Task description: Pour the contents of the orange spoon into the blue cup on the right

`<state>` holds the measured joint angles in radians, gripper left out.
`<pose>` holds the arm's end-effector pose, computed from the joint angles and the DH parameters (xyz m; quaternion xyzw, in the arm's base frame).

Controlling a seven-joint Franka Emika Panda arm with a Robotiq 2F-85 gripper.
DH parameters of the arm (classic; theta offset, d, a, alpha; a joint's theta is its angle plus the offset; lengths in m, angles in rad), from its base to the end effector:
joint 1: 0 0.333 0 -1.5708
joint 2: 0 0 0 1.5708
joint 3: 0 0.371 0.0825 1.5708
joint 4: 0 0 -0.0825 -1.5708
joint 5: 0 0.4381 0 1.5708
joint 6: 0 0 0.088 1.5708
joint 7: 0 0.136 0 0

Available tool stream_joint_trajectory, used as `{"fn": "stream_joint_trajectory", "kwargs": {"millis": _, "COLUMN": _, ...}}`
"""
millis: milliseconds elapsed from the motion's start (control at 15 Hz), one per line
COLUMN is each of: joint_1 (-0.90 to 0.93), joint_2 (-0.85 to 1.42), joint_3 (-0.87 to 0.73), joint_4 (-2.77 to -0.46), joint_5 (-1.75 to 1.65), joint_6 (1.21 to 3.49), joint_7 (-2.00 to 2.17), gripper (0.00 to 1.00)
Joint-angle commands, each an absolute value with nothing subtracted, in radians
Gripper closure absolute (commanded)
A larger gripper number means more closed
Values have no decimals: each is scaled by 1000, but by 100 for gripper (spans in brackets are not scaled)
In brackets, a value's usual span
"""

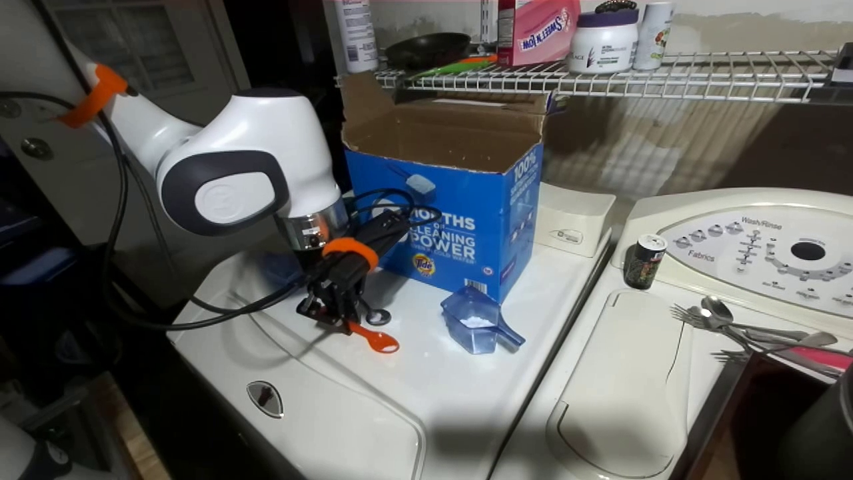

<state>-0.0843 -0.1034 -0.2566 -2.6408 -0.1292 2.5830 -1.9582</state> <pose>0.4292 -0.1493 0.2635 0.6498 0.7595 -0.0114 0.0290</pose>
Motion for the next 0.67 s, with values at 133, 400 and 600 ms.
{"fn": "stream_joint_trajectory", "kwargs": {"millis": 133, "joint_1": -100, "joint_2": -67, "joint_3": -230, "joint_4": -2634, "joint_5": -113, "joint_6": 2594, "joint_7": -1979, "gripper": 95}}
{"fn": "stream_joint_trajectory", "kwargs": {"millis": 400, "joint_1": -104, "joint_2": -57, "joint_3": -226, "joint_4": -2630, "joint_5": -112, "joint_6": 2595, "joint_7": -1977, "gripper": 56}}
{"fn": "stream_joint_trajectory", "kwargs": {"millis": 600, "joint_1": -109, "joint_2": -64, "joint_3": -226, "joint_4": -2631, "joint_5": -122, "joint_6": 2599, "joint_7": -1971, "gripper": 42}}
